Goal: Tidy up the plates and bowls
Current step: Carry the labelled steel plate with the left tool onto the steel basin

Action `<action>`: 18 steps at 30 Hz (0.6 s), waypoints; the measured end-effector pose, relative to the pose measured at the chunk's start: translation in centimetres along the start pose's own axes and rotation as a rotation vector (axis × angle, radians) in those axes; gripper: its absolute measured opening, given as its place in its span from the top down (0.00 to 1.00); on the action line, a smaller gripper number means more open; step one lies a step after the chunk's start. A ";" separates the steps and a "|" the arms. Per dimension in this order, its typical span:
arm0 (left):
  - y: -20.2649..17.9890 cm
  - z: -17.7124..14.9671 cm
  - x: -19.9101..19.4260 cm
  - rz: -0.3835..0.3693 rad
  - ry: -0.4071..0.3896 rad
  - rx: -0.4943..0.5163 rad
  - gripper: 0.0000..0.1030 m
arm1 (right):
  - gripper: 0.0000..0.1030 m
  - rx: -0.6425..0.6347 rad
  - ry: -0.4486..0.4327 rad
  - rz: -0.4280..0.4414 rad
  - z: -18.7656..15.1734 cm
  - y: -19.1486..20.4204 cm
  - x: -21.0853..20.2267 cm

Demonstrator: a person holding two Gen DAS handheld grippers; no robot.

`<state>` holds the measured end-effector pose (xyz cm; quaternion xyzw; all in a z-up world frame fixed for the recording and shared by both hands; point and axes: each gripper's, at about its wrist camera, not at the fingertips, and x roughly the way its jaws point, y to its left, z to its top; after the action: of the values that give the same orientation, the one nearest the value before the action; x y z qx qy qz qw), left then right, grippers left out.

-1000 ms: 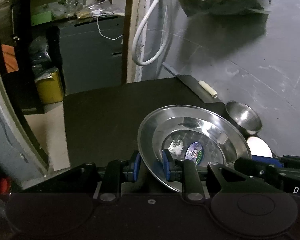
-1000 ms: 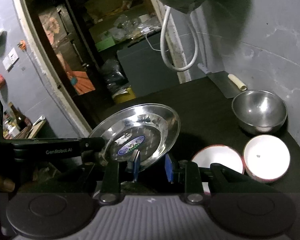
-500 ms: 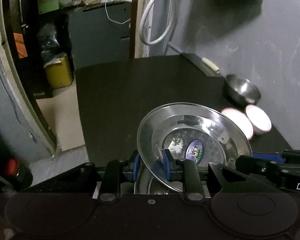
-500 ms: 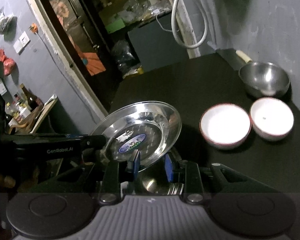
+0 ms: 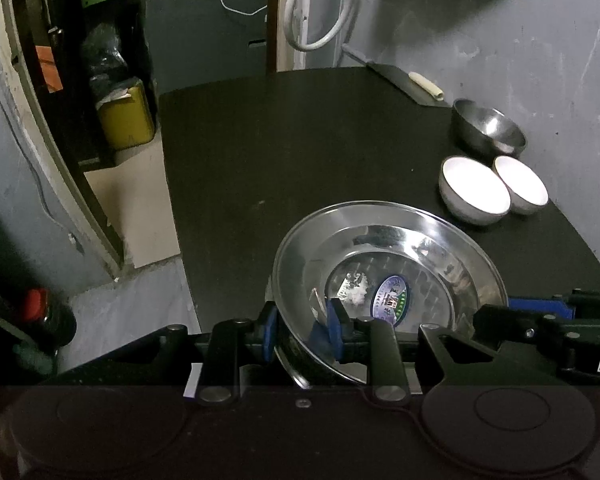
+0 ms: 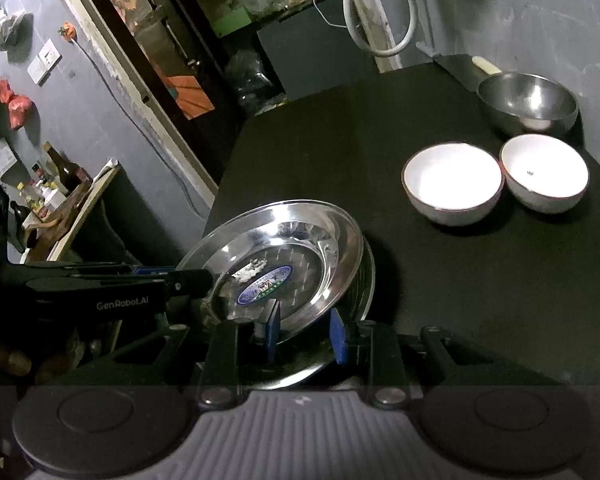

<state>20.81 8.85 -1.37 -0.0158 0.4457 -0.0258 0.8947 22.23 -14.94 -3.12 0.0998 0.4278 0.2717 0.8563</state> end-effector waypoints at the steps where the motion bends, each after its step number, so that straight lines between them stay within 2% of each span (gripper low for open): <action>1: -0.1 0.0 0.0 0.001 0.003 0.000 0.72 | 0.71 0.000 0.003 0.000 -0.1 0.0 0.0; 18: -0.8 -0.2 0.7 0.025 0.023 0.021 0.70 | 0.71 0.001 0.030 -0.022 0.2 0.4 0.7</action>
<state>21.05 8.03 -1.95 -0.0005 0.4560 -0.0195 0.8898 22.54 -14.23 -3.31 0.0914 0.4419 0.2635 0.8526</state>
